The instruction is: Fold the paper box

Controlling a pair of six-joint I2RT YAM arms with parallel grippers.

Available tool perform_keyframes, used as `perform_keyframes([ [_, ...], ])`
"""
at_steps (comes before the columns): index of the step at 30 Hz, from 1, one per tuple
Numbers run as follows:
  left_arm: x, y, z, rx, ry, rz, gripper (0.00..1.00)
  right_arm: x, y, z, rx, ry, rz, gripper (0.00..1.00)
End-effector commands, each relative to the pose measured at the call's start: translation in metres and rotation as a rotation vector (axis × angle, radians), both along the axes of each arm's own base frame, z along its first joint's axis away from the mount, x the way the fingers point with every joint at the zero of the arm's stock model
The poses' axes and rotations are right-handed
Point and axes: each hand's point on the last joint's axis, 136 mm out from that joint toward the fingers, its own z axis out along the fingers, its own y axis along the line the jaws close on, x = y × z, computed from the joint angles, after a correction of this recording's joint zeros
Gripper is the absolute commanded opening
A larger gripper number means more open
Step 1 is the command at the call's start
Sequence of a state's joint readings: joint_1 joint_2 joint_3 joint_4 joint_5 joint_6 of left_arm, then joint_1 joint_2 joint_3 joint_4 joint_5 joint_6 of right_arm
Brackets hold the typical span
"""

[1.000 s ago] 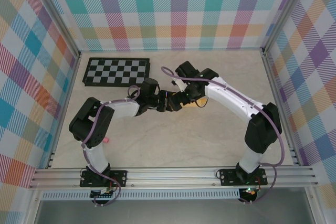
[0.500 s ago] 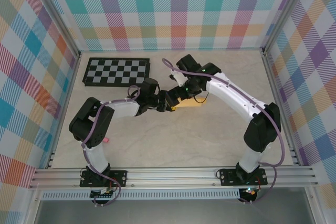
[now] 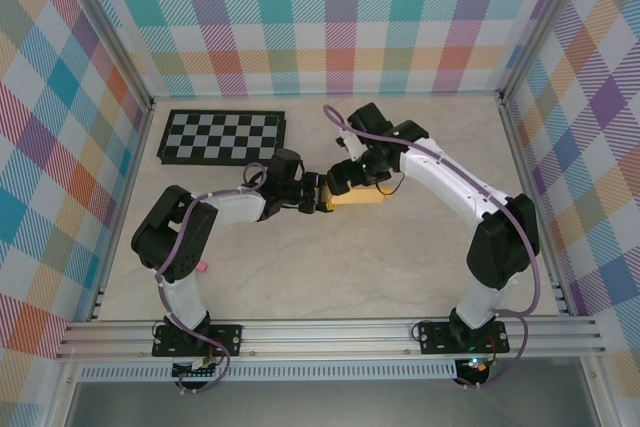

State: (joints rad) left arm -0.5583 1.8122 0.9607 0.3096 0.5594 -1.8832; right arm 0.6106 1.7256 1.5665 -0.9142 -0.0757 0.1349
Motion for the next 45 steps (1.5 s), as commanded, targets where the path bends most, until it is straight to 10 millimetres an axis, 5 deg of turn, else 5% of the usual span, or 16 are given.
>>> perform_keyframes([
  [1,-0.017,0.008,-0.026,0.089,0.095,-0.005,0.27,-0.001,0.002,-0.008,-0.004,0.015,-0.013,0.86],
  [10,-0.016,0.007,-0.026,0.093,0.095,-0.007,0.27,-0.002,-0.002,-0.022,-0.013,0.010,-0.031,0.85],
  [26,-0.017,0.007,-0.027,0.098,0.094,-0.009,0.27,-0.012,0.020,-0.037,0.046,0.018,-0.049,0.73],
  [45,-0.018,0.008,-0.031,0.096,0.099,-0.008,0.26,-0.019,0.019,-0.016,0.063,-0.024,-0.044,0.76],
])
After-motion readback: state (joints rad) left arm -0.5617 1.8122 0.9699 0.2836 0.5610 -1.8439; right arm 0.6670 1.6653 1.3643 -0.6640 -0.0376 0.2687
